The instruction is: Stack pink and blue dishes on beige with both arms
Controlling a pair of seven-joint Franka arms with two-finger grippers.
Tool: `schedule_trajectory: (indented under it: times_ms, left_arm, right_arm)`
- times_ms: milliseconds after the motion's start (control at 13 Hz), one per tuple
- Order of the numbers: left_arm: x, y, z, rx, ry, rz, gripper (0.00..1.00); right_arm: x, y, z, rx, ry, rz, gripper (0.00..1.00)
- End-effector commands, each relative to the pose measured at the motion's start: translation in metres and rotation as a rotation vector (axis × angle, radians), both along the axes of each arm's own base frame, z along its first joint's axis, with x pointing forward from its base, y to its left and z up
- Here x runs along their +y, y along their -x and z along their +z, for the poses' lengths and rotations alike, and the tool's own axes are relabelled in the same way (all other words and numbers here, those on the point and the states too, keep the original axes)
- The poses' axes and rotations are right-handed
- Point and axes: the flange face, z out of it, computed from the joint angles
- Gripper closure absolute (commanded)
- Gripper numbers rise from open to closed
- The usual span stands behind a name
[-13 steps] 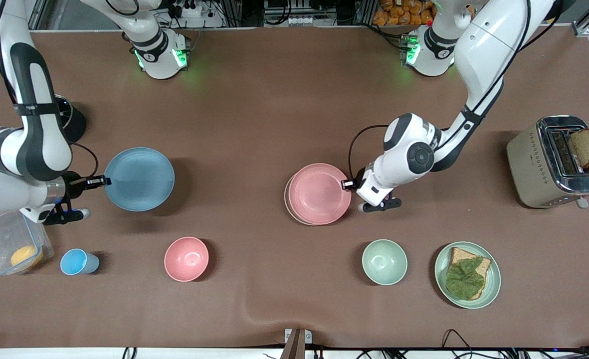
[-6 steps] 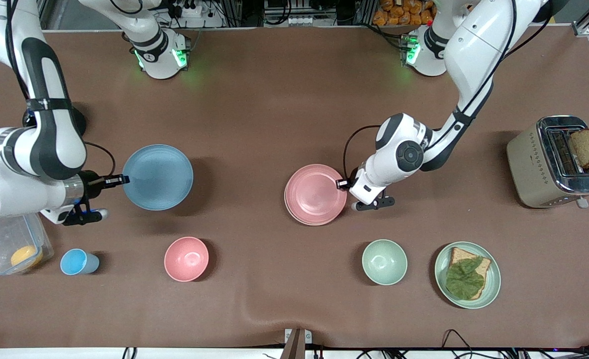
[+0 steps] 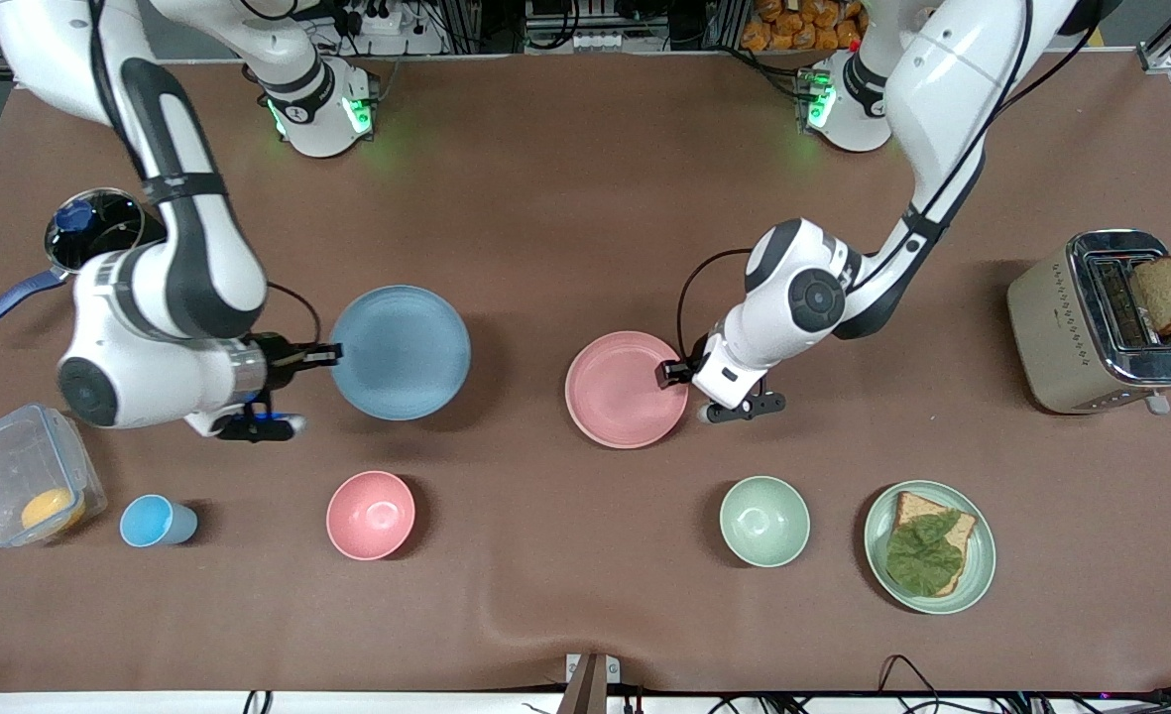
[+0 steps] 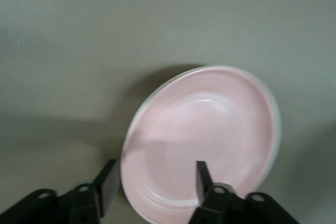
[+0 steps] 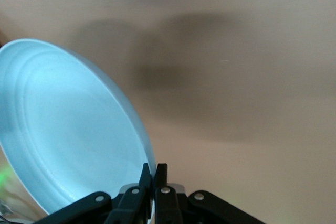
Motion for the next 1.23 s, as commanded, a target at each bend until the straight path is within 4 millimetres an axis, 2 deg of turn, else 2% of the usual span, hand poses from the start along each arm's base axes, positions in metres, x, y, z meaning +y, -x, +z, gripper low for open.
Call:
schedule_trajectory:
  times_ms: [0,77,231,462,538,769,923,1077,1154]
  left_arm:
    - [0.034,-0.007,0.101,-0.093,-0.137,-0.001,0.00]
    - [0.054,-0.012,0.128,-0.101,-0.204,-0.003,0.00]
    - [0.072,-0.013,0.189,-0.114,-0.267,0.009,0.00]
    - [0.120,-0.035,0.260,-0.104,-0.290,0.085,0.00]
    - [0.138,-0.040,0.275,-0.101,-0.297,0.085,0.00]
    - [0.161,-0.029,0.309,-0.108,-0.329,0.068,0.00]
    - [0.169,-0.023,0.319,-0.110,-0.344,0.024,0.00]
    - [0.197,-0.017,0.347,-0.139,-0.314,-0.002,0.00]
    - [0.205,-0.017,0.350,-0.146,-0.310,-0.042,0.00]
  right_arm:
    - [0.057,-0.006,-0.016,0.011,-0.007,-0.081,1.00]
    - [0.083,-0.003,-0.025,0.015,-0.006,-0.101,1.00]
    - [0.131,0.000,-0.040,0.009,0.003,-0.153,1.00]
    - [0.188,0.003,-0.056,0.001,-0.024,-0.200,1.00]
    - [0.203,0.005,-0.061,-0.011,-0.053,-0.222,1.00]
    - [0.232,0.013,-0.082,-0.026,-0.087,-0.245,1.00]
    - [0.243,0.016,-0.094,-0.044,-0.101,-0.265,1.00]
    - [0.254,0.019,-0.103,-0.059,-0.115,-0.282,1.00]
    - [0.260,0.022,-0.105,-0.064,-0.119,-0.283,1.00]
